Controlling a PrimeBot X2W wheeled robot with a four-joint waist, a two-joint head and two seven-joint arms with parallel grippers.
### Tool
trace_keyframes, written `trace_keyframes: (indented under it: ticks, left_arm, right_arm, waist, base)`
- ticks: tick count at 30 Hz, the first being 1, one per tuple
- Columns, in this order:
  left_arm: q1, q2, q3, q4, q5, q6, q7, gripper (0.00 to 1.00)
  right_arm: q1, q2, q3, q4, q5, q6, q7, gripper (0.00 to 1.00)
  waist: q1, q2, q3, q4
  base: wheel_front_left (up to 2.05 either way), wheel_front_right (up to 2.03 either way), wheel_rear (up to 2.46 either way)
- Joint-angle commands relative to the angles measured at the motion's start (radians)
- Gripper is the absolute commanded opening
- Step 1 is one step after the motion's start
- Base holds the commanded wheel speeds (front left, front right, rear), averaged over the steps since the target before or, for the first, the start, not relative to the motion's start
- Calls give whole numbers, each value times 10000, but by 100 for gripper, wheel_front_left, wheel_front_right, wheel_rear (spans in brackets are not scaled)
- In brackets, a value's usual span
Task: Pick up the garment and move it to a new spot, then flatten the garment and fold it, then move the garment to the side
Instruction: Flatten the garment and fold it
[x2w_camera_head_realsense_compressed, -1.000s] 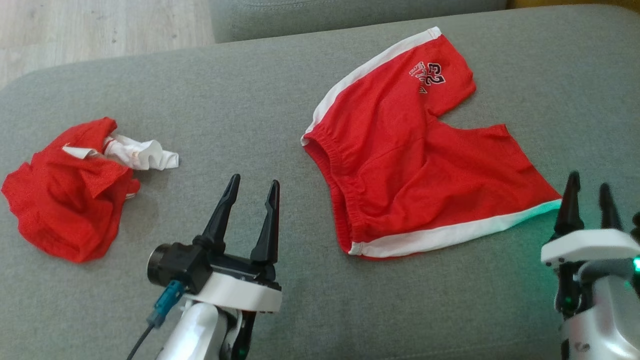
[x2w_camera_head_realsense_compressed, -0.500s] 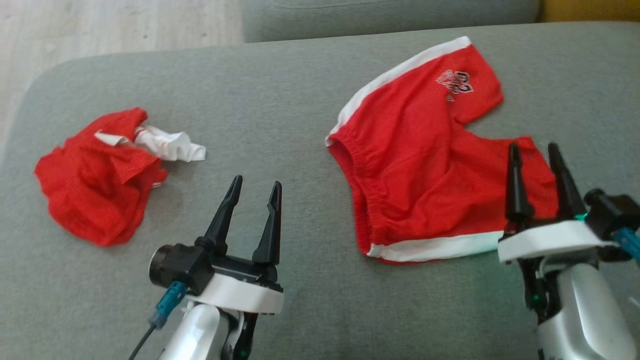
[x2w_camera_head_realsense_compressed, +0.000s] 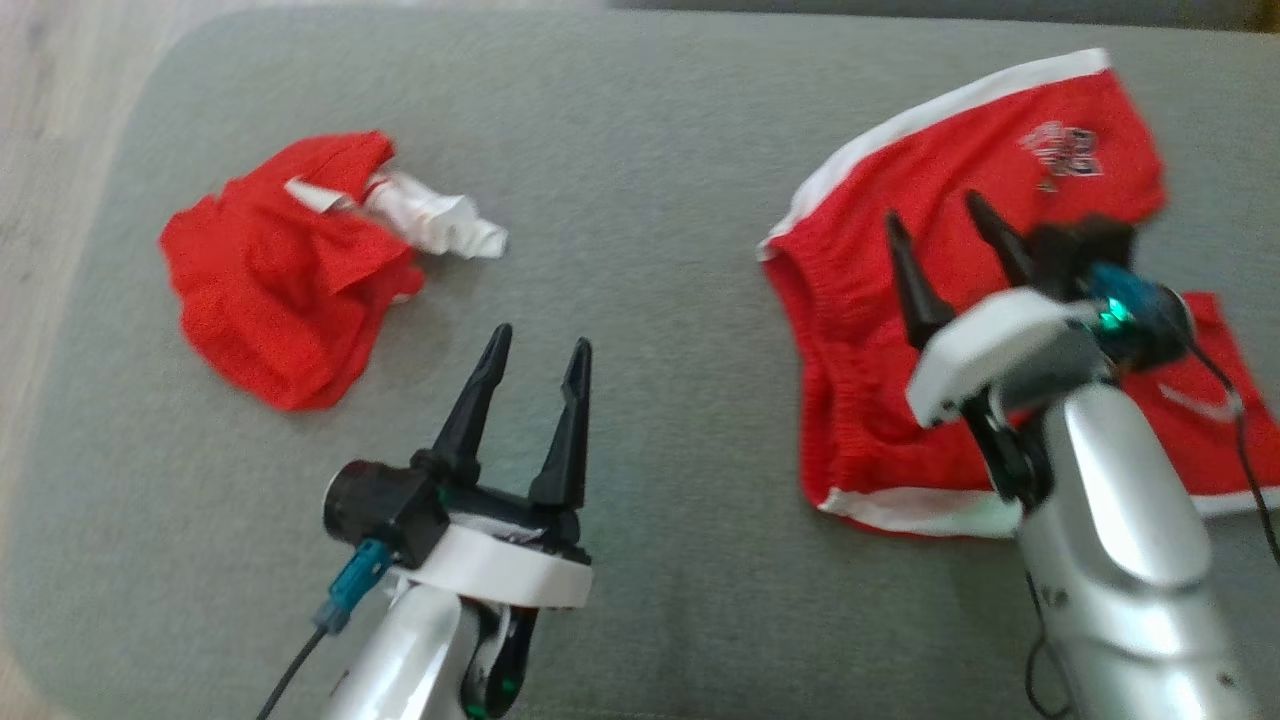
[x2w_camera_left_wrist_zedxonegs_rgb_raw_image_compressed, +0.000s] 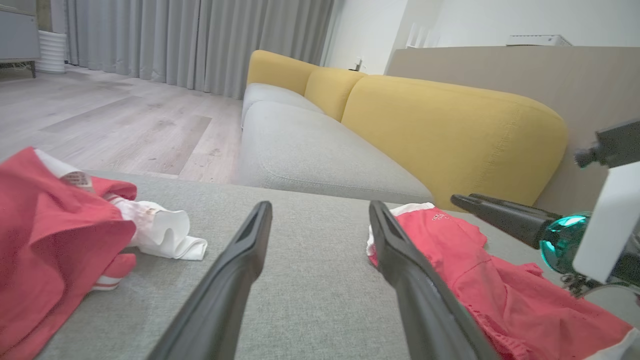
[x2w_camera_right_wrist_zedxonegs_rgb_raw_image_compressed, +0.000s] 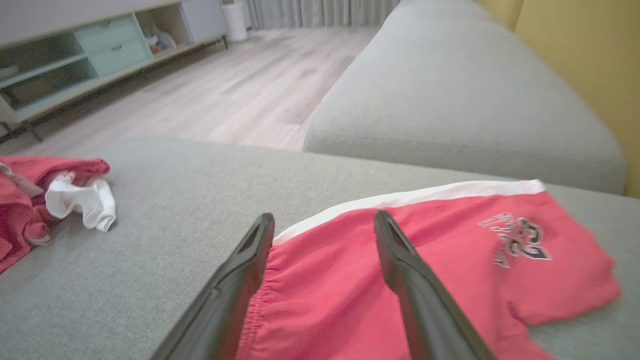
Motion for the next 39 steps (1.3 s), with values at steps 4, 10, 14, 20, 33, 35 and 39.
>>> trace_keyframes:
  ticks: [4, 10, 14, 20, 33, 35, 39]
  left_arm:
    - [-509, 6, -48, -380, -254, 123, -94, 100]
    - [-648, 6, -237, -403, -472, 271, -94, 100]
    - [-701, 6, -287, -429, -544, 295, -94, 100]
    - [-798, 6, -465, -474, -619, 352, -94, 100]
    - [-988, 6, -562, -447, -656, 395, -94, 100]
    - [-990, 6, -585, -416, -671, 390, -94, 100]
    - [-967, 6, -611, -347, -687, 405, -94, 100]
  right_arm:
    - [-1023, 7, 648, 712, 95, 73, 922, 100]
    - [-1815, -254, 941, 2242, -230, 73, 1904, 100]
    - [-2088, -359, 1015, 3042, -451, 73, 2168, 100]
    - [-2497, -324, 1078, 3790, -386, 73, 1815, 0]
    - [-4351, -20, -587, 4938, -877, 73, -644, 0]
    - [-4550, -4, -538, 5253, -997, 73, -981, 0]
    - [-4711, 2, -91, 5902, -859, 73, -1470, 100]
  waist:
    - [-2, 0, 501, 765]
    - [-2, 0, 706, 1304]
    - [-2, 0, 815, 1519]
    - [-2, 0, 954, 1690]
    - [-2, 0, 1025, 1755]
    - [-2, 0, 951, 1771]
    - [-2, 0, 745, 1740]
  base:
    - [0, 0, 0]
    - [0, 0, 0]
    - [0, 0, 0]
    - [0, 0, 0]
    - [0, 0, 0]
    - [0, 0, 0]
    - [0, 0, 0]
